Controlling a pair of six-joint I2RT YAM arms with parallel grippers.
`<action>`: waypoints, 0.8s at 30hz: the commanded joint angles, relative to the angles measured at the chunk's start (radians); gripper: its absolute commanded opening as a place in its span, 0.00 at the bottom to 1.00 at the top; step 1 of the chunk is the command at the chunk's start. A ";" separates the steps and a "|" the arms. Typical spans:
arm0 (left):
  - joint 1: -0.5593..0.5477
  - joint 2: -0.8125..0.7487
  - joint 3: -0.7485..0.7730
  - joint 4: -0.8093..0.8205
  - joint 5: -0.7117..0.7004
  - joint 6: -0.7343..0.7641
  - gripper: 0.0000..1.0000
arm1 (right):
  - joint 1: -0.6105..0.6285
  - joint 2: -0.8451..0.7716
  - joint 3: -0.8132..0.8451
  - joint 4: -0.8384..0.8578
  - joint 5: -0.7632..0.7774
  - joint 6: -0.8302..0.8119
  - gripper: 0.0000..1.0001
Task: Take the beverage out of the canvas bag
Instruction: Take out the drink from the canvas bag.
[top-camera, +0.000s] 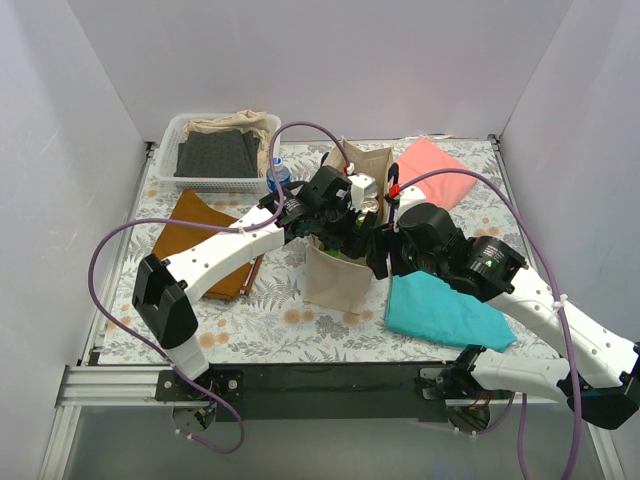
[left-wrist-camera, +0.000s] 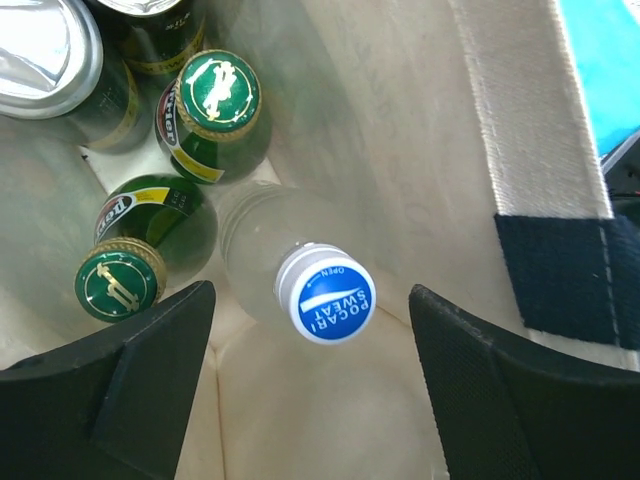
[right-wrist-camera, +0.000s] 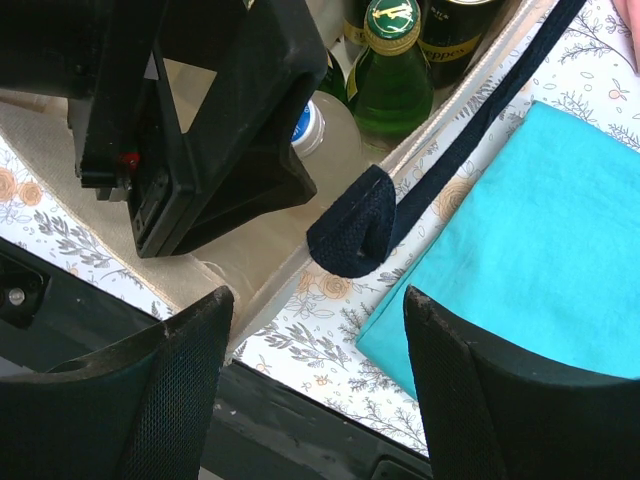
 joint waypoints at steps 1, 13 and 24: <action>-0.009 0.001 0.017 0.011 -0.027 0.007 0.74 | 0.002 -0.022 -0.008 0.003 0.031 0.002 0.74; -0.016 0.007 0.030 0.018 0.006 0.004 0.17 | 0.003 -0.012 -0.008 0.006 0.036 -0.003 0.75; -0.018 0.015 0.040 0.024 0.014 0.002 0.02 | 0.002 -0.018 -0.008 0.005 0.051 -0.003 0.75</action>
